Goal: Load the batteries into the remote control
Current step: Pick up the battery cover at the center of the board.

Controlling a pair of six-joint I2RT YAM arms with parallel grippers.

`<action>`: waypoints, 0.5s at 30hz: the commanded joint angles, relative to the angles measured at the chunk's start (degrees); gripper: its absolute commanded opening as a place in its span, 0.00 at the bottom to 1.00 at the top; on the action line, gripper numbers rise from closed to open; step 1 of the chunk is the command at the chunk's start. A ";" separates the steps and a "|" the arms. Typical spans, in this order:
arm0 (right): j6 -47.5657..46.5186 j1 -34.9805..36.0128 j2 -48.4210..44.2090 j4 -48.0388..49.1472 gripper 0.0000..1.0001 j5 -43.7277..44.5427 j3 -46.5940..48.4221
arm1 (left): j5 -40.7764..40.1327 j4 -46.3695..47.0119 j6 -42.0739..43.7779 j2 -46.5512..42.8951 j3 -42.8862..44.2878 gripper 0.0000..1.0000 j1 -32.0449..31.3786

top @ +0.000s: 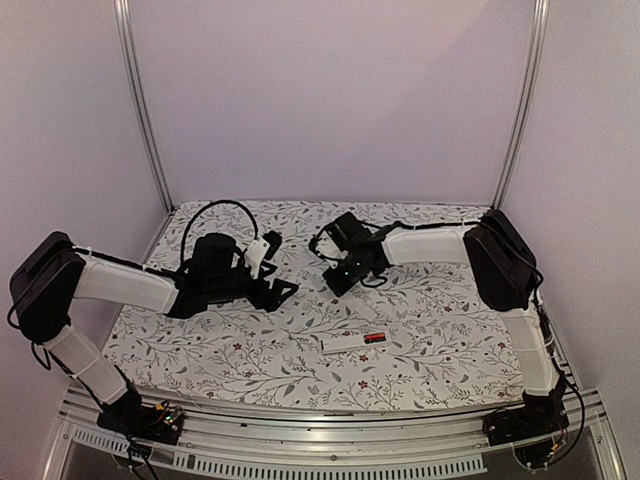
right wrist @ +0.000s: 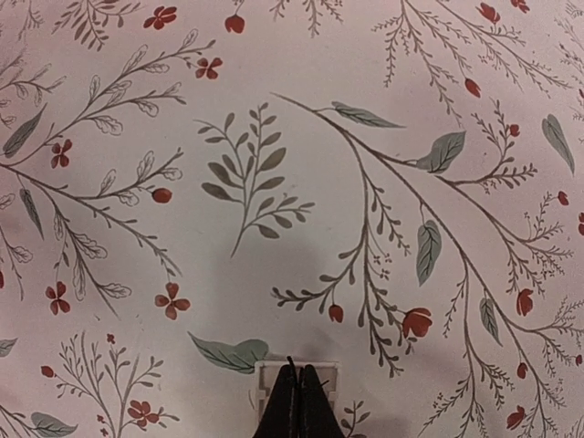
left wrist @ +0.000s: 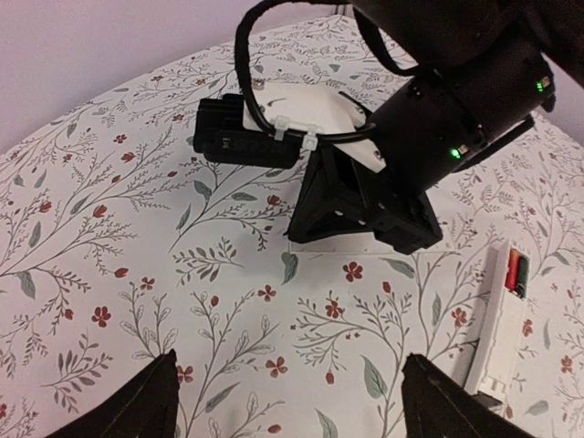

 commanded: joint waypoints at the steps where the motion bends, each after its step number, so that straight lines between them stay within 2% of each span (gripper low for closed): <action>1: 0.89 0.19 -5.39 0.25 0.00 0.76 -0.03 | 0.72 0.77 -0.79 0.96 0.32 0.84 0.81; 6: 1.46 0.19 -9.59 2.34 0.00 3.38 -0.49 | 1.05 2.60 -5.73 1.18 0.96 0.82 0.86; 11: 3.51 0.19 -13.49 5.12 0.00 4.83 -0.54 | 2.69 8.01 -15.58 3.48 2.82 0.83 0.76; 13: 6.04 0.32 -14.88 6.43 0.00 5.50 -0.68 | 3.55 12.66 -19.62 4.30 3.29 0.88 0.77; 15: 7.13 0.64 -16.51 7.78 0.00 6.27 -0.95 | 3.88 16.12 -22.24 5.66 4.22 0.97 0.65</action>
